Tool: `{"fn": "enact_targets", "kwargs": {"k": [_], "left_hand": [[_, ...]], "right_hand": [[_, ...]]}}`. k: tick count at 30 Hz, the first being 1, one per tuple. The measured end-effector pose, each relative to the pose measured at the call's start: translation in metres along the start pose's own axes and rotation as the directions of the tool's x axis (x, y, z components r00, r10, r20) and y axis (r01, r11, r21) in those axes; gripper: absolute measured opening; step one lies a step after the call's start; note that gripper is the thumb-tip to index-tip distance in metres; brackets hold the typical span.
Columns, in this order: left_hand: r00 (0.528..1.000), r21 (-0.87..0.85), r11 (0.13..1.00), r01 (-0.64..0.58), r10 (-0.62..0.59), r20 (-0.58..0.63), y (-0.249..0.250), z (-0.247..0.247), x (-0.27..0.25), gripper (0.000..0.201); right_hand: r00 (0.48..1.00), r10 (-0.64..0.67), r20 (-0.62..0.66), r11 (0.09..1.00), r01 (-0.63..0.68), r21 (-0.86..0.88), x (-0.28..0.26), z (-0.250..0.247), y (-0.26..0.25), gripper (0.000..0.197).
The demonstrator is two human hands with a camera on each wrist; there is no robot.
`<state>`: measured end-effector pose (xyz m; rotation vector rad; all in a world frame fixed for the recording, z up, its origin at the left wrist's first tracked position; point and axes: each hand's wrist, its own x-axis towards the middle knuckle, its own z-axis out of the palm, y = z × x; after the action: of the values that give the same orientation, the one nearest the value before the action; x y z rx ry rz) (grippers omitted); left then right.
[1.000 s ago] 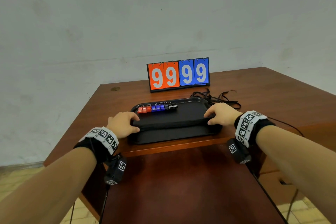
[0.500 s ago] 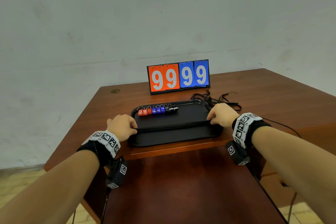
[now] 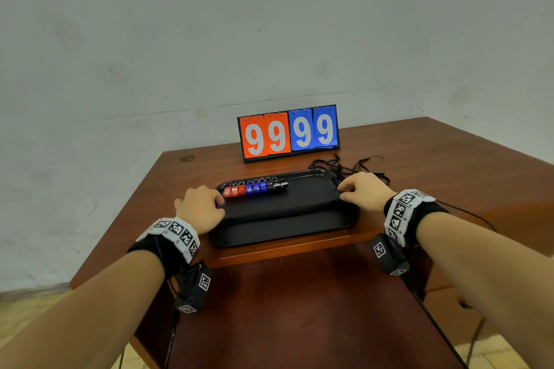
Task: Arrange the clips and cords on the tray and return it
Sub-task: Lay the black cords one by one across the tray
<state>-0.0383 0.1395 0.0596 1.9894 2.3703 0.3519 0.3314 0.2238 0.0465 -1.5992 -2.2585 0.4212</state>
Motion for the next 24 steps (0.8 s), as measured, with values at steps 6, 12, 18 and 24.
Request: {"fn": "enact_targets", "kwargs": {"k": [6,12,18,24], "left_hand": [[0.999,-0.091,0.995,-0.05,0.049,-0.012,0.053,-0.005,0.008,0.019],[0.987,-0.156,0.976,-0.152,0.157,0.02,0.123,0.007,0.019,0.017],[0.965,-0.171,0.955,-0.242,0.255,0.06,0.191,0.027,0.032,0.021],[0.943,-0.197,0.936,-0.292,0.316,0.106,0.25,0.047,0.05,0.021]], "right_hand": [[0.987,0.134,-0.09,0.975,-0.115,0.192,-0.014,-0.027,0.027,0.029],[0.967,0.236,-0.091,0.935,-0.2,0.293,-0.025,-0.042,0.061,0.034],[0.962,0.265,-0.062,0.903,-0.224,0.367,-0.031,-0.05,0.092,0.044],[0.965,0.258,-0.036,0.858,-0.212,0.468,-0.023,-0.058,0.106,0.041]]}}
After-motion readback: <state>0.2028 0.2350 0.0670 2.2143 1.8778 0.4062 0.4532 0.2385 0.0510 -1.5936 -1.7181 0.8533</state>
